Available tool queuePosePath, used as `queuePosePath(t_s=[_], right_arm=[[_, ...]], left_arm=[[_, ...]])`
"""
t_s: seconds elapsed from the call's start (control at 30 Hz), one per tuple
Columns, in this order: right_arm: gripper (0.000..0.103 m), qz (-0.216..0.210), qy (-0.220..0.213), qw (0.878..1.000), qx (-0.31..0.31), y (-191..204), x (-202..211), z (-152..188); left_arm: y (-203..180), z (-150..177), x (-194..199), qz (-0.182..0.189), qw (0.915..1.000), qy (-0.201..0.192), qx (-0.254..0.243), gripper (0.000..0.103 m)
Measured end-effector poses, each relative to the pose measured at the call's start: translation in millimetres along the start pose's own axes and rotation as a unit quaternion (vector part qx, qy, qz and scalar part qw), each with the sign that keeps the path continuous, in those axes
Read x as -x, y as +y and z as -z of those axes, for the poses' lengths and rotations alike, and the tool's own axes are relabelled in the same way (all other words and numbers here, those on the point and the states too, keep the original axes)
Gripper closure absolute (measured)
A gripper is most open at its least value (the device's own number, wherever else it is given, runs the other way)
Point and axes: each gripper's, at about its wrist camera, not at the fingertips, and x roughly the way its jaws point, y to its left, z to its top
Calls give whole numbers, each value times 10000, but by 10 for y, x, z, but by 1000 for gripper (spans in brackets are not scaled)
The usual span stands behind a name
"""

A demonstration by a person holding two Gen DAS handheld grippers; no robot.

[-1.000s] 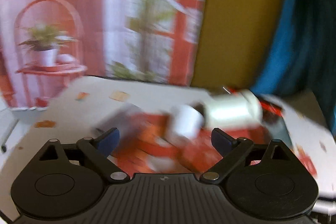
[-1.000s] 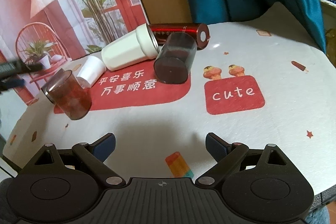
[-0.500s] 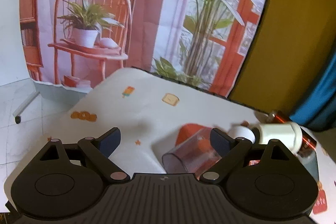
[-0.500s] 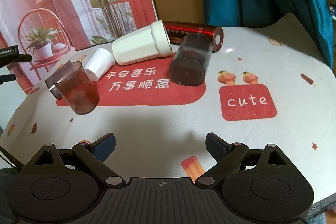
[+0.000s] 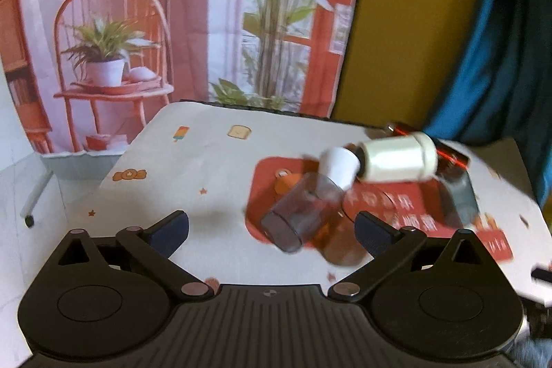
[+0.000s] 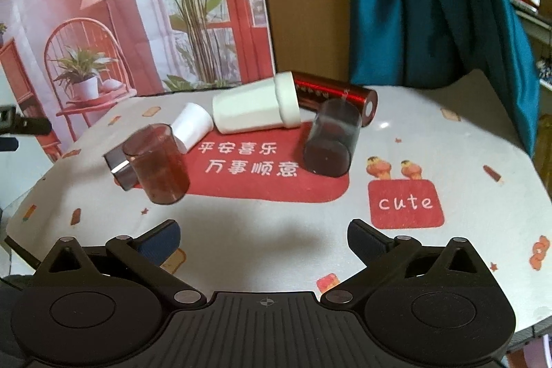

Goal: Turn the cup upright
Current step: 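Open the left gripper and pull it back from the cup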

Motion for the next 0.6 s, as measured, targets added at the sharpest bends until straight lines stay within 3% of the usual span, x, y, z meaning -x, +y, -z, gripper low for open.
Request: queuePosePath(t_s=[0.2, 0.6], right_arm=[[0, 174, -144, 9997, -2, 122, 292, -24], [0, 394, -237, 9987, 229, 359, 767, 27]], left_arm=[[-179, 176, 354, 76, 9996, 59, -258, 0], [-565, 464, 861, -299, 9967, -42, -749, 0]])
